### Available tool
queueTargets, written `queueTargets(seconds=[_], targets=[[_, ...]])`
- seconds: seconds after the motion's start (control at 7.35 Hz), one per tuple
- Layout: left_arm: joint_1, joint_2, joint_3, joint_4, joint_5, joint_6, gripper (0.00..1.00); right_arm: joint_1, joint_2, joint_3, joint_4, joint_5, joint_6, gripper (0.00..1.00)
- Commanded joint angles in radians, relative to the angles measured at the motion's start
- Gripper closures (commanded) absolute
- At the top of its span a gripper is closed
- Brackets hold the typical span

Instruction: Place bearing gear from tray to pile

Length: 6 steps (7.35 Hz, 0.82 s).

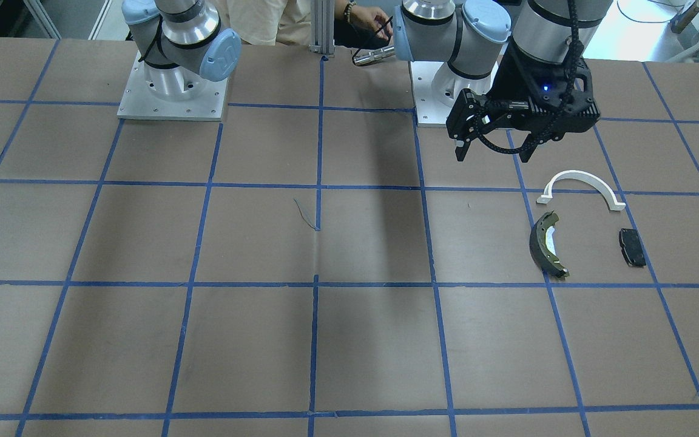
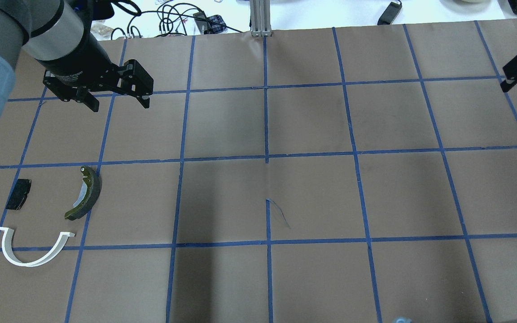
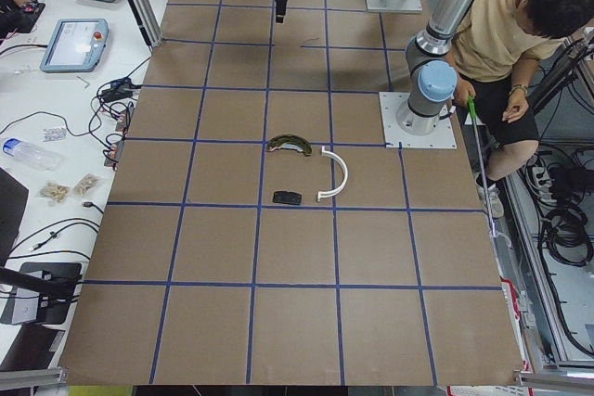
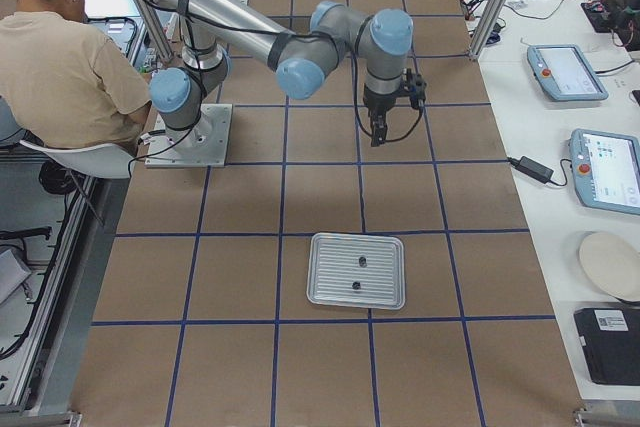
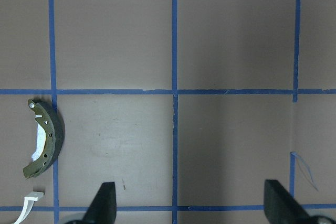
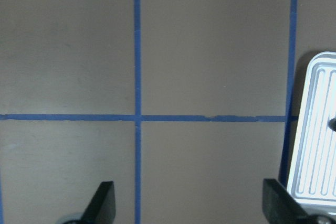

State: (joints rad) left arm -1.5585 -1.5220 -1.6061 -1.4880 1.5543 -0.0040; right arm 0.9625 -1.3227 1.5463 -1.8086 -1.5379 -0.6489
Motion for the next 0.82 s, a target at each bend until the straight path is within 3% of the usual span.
queueTargets(seconds=[0.0,0.27,0.54,0.68], targets=[[0.000,-0.001,0.000,0.000,0.000,-0.001,0.00,-0.149,0.184,-0.008,-0.142,0.002,-0.229,0.00],[-0.001,-0.001,0.000,0.000,0.001,-0.001,0.00,-0.191,0.291,-0.011,-0.251,0.001,-0.363,0.00],[0.000,-0.001,0.000,0.000,0.001,-0.001,0.00,-0.215,0.333,-0.012,-0.319,-0.001,-0.431,0.00],[0.000,-0.001,0.000,0.000,0.001,-0.001,0.00,-0.228,0.335,-0.015,-0.336,-0.001,-0.446,0.05]])
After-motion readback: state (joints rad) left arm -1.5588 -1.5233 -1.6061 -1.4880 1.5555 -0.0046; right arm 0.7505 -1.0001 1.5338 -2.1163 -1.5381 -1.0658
